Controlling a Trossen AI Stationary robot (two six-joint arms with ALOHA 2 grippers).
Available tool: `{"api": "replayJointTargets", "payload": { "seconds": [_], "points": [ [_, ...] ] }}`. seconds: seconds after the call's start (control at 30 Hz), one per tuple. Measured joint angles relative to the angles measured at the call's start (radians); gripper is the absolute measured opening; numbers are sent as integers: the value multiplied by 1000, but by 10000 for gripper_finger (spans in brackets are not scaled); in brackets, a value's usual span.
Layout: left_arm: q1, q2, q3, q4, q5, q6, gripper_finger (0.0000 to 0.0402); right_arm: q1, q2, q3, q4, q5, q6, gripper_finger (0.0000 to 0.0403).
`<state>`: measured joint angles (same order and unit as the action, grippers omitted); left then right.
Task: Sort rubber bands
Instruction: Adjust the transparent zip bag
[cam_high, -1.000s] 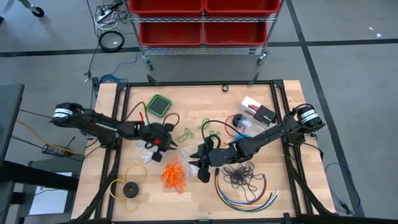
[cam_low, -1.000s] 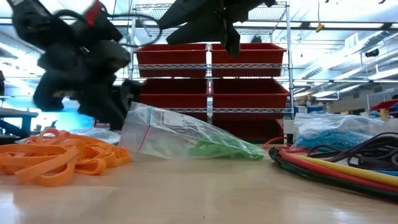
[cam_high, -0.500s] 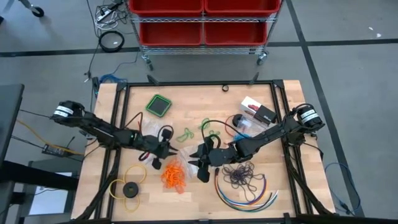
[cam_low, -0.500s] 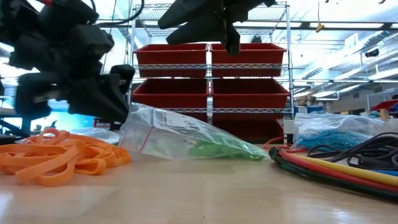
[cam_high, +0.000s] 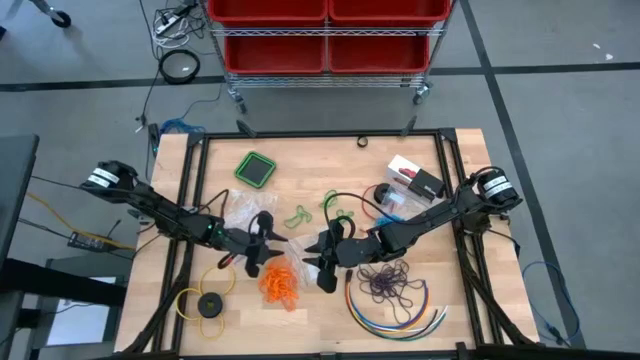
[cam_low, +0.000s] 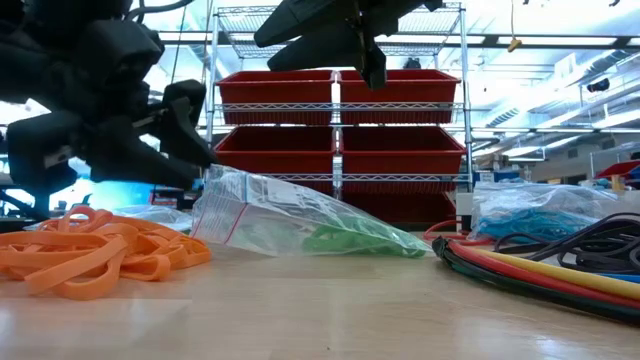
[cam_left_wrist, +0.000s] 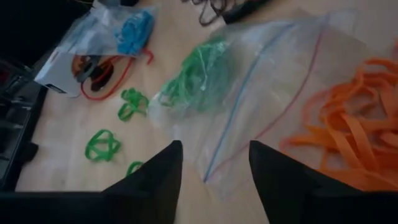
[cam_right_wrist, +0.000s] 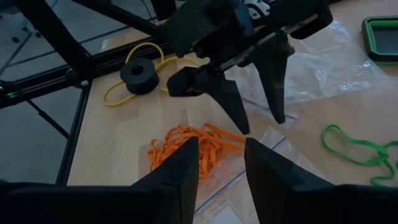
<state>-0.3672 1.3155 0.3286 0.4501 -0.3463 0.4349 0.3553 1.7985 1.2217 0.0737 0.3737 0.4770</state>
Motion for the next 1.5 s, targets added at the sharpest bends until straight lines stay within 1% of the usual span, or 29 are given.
{"api": "replayJointTargets", "payload": {
  "seconds": [0.33,0.43,0.5,0.57,0.7,0.77,0.83,0.9,1.0,1.07,1.17,1.23,1.27,1.33,1.43,1.5],
  "points": [
    [0,1,0,-20,1,9,197,0,0,0,0,0,0,118],
    [9,27,0,-8,23,11,198,0,0,0,0,2,0,118],
    [23,67,0,22,45,19,198,0,0,0,0,5,0,118],
    [38,118,0,72,43,38,198,0,0,0,0,5,0,118],
    [63,183,9,216,-8,56,197,0,0,0,1,5,0,118],
    [79,195,33,228,-10,58,197,1,0,0,1,5,0,118],
    [101,203,65,183,-8,59,188,2,0,0,1,5,-1,118],
    [126,211,95,108,9,60,168,2,0,0,1,5,-1,118],
    [153,226,124,40,71,61,128,2,0,0,0,4,-1,118],
    [164,230,134,35,90,64,99,2,0,0,0,4,-6,118],
    [171,230,159,25,96,119,53,7,0,0,0,-2,-32,118],
    [175,230,186,4,96,154,21,21,0,0,1,-30,-104,116],
    [177,230,209,-24,96,172,11,32,0,0,2,-46,-157,113],
    [183,230,272,-110,97,197,8,59,0,1,8,-66,-295,106],
    [201,230,395,-328,152,223,5,91,0,25,4,-85,-470,93],
    [224,230,486,-478,207,221,4,97,0,58,-20,-83,-492,85]
  ]
}}
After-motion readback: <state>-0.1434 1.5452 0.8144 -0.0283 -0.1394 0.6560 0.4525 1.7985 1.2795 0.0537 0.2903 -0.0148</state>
